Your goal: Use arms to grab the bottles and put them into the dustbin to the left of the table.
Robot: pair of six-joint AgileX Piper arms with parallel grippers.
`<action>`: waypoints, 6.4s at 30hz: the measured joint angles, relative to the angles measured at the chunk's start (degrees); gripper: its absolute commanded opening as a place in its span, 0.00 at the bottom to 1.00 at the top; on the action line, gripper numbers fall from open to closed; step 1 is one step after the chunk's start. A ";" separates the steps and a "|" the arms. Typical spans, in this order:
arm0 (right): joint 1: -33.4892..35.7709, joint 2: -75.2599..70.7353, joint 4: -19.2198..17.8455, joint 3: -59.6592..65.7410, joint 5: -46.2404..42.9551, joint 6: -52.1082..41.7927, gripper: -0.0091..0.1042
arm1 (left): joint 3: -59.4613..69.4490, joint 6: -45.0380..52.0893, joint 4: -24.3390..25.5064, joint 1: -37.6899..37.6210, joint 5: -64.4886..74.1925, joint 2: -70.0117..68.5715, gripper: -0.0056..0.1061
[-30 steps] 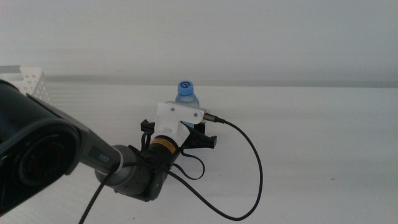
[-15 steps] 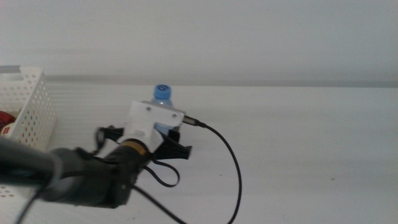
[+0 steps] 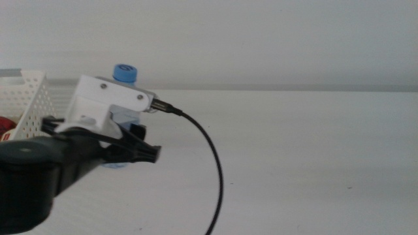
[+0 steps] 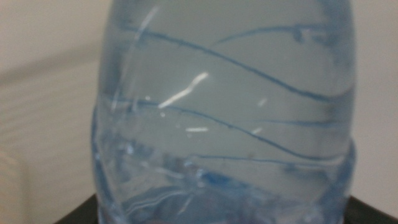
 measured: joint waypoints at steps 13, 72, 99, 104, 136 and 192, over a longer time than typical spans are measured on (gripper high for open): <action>0.00 0.00 0.00 0.00 0.00 0.00 0.89 | 0.00 9.39 -6.59 0.00 -6.80 -5.13 0.03; 0.00 0.00 0.00 0.00 0.00 0.00 0.89 | -48.94 -55.09 90.07 57.73 90.21 31.14 0.31; 0.00 0.00 0.00 0.00 0.00 0.00 0.89 | -43.94 -72.10 97.34 34.87 89.88 7.51 0.89; 0.00 0.00 0.00 0.00 0.00 0.00 0.89 | -34.52 -66.67 86.13 33.04 83.49 -9.62 0.89; 0.00 0.00 0.00 0.00 0.00 0.00 0.89 | -7.88 -59.61 67.75 32.67 55.77 -45.70 0.89; 0.00 -4.77 -2.34 6.37 -1.99 0.31 0.89 | 3.14 -88.33 95.68 27.32 40.04 -57.14 0.89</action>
